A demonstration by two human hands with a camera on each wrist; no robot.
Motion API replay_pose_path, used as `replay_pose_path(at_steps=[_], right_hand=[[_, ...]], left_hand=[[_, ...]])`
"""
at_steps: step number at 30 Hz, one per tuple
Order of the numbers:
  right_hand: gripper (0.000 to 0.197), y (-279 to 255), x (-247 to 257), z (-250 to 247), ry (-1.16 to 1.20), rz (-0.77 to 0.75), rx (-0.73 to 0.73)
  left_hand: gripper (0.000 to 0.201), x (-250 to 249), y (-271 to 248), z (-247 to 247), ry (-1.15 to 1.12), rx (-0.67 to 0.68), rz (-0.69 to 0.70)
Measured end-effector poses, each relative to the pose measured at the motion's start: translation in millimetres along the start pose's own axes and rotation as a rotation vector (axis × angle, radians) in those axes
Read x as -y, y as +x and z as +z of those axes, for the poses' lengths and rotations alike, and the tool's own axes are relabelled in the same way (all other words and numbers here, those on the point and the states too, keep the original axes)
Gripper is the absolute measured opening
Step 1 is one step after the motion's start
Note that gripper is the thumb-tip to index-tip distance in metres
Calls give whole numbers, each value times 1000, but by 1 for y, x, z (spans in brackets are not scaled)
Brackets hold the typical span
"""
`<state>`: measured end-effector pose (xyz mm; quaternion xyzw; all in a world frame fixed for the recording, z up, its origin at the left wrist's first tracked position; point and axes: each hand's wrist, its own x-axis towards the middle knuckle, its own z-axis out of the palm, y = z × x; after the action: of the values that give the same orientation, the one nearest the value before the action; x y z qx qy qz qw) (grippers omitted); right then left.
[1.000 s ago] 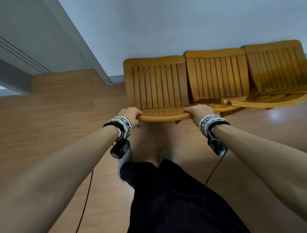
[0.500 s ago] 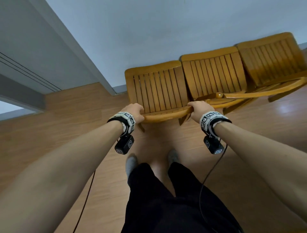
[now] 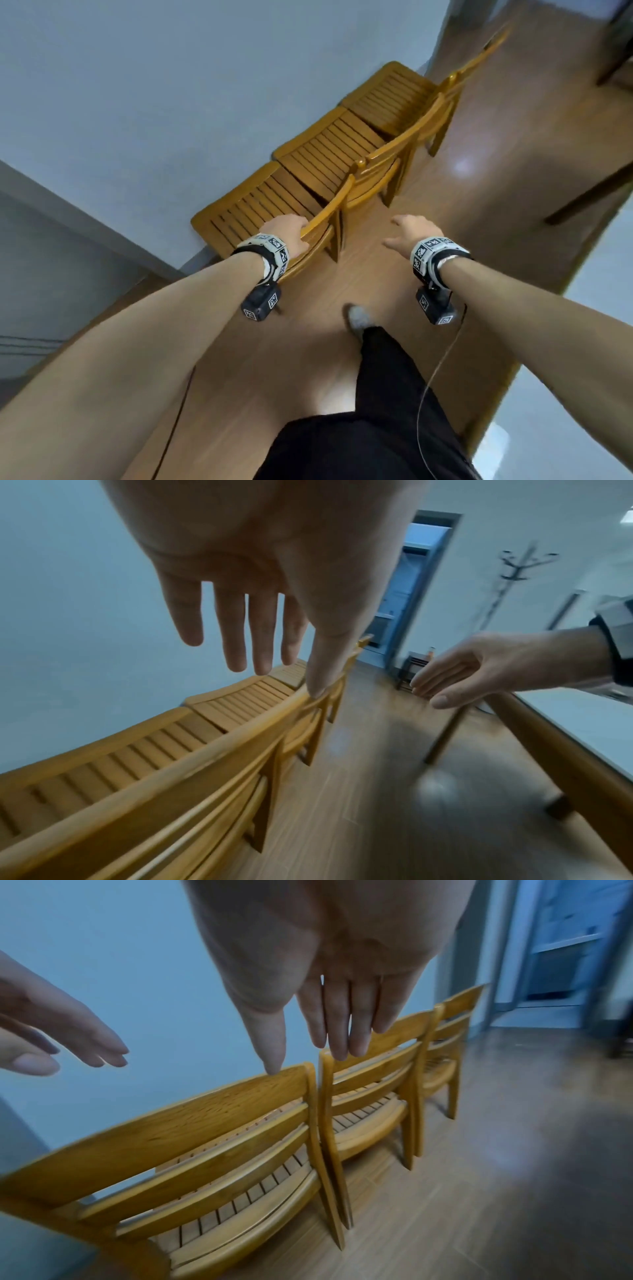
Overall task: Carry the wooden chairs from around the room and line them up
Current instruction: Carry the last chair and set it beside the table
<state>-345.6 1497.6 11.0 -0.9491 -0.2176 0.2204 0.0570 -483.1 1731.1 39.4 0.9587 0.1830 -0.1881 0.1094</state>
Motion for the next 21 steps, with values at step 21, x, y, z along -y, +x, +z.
replay_pose_path(at_steps=[21], right_hand=[[60, -559, -228, 165, 484, 735, -194]], left_hand=[[57, -315, -319, 140, 261, 143, 739]])
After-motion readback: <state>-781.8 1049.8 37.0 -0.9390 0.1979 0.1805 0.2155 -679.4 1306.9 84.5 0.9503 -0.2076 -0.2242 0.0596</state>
